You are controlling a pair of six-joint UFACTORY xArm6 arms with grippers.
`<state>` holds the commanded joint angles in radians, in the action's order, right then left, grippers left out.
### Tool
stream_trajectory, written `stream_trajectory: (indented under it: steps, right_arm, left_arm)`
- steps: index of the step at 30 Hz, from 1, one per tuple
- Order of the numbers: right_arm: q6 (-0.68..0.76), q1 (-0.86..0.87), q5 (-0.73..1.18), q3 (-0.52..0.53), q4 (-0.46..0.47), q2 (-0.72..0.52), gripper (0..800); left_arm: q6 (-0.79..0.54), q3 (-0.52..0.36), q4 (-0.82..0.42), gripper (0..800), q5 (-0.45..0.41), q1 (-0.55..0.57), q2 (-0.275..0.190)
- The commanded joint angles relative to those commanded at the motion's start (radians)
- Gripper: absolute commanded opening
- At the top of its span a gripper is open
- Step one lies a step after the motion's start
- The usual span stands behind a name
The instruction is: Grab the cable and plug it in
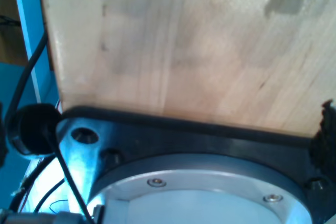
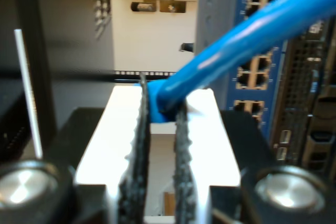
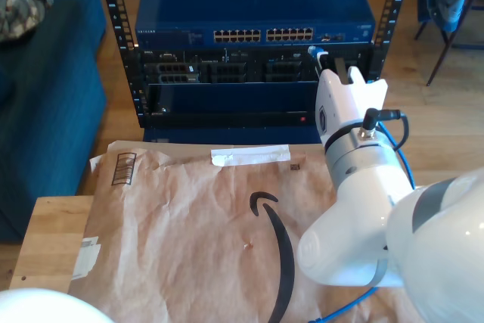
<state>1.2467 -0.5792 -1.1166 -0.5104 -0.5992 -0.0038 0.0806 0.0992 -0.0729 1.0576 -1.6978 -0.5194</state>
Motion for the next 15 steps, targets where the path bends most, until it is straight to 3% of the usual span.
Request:
stream_trajectory:
  steps: [10,15]
  right_arm:
    - [0.015,-0.005,0.0,-0.006,-0.008,0.003,0]
    - [0.025,0.006,-0.012,0.06,0.087,-0.011,0]
  left_arm:
    - [0.002,0.0,0.0,800,0.003,0.0,0.0]
    - [0.0,0.0,0.0,800,0.0,0.0,0.0]
